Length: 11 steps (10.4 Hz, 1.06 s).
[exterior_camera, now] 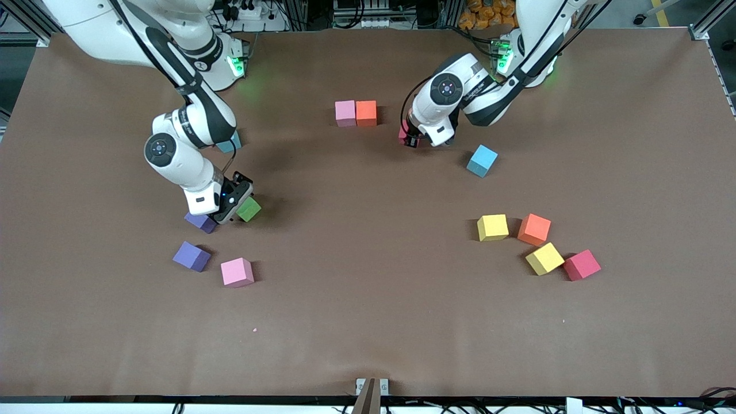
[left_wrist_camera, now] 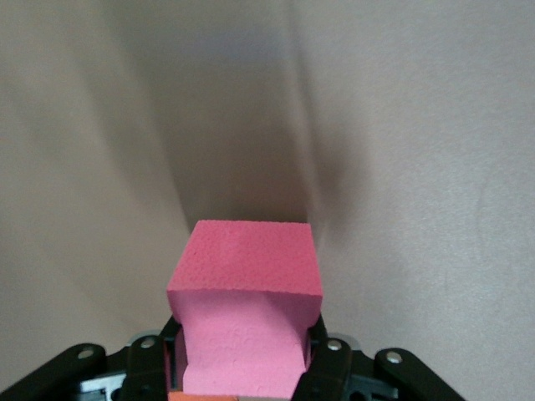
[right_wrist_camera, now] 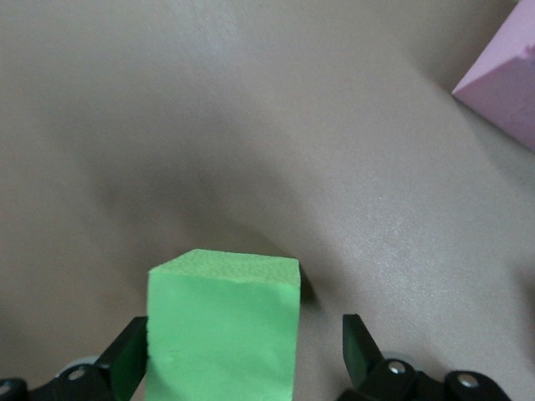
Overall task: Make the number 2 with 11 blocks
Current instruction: 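Place magenta beside orange with the left gripper while the right gripper grasps green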
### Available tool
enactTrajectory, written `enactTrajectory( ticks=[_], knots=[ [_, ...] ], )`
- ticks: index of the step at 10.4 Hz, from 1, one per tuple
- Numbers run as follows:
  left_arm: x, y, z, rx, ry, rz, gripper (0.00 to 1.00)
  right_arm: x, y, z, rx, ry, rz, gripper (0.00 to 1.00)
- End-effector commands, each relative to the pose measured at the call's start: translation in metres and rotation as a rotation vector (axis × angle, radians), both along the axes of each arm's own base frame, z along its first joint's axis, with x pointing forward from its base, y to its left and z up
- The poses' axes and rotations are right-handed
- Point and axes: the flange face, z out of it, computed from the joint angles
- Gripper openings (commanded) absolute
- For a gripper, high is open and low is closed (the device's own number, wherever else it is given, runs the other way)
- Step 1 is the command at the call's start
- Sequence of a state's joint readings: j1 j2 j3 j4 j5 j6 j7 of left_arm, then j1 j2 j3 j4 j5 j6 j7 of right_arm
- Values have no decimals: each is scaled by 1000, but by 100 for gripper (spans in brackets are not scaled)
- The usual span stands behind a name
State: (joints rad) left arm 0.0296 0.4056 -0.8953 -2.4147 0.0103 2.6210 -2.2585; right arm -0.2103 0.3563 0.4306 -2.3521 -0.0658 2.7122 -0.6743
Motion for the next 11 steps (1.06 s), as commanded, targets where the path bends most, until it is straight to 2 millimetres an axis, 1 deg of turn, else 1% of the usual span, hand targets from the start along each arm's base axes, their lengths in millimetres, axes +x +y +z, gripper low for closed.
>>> enactTrajectory(
  ticks=[1,2,3,4,5,6,7,8,9,10,11],
  knots=[
    [-12,-2,2,-3,5,65,43,1,2,-8,1,-14,-1,94],
    [-20,-8,3,3,20,94,42,1,2,-7,1,-17,-1,79],
    [-23,-8,0,7,35,102,42,2,2,-1,-2,-26,-2,66],
    [-29,-13,-1,14,43,117,42,5,1,9,-9,-39,-4,53],
    [-42,-23,-2,14,51,110,42,6,0,18,-17,-47,-3,40],
    [-45,-27,-1,6,48,131,42,8,-1,25,-23,-55,-2,29],
    [-51,-33,-2,-8,48,141,42,10,0,34,-26,-72,-1,28],
    [-60,-42,-1,-23,45,163,42,12,2,49,-31,-102,-2,28],
    [-63,-45,-1,-34,45,167,42,14,0,65,-46,-113,-1,27],
    [-64,-45,-3,-33,50,169,42,15,1,86,-66,-125,5,27],
    [-64,-46,-2,-40,47,172,42,13,1,103,-85,-127,6,28]
  ],
)
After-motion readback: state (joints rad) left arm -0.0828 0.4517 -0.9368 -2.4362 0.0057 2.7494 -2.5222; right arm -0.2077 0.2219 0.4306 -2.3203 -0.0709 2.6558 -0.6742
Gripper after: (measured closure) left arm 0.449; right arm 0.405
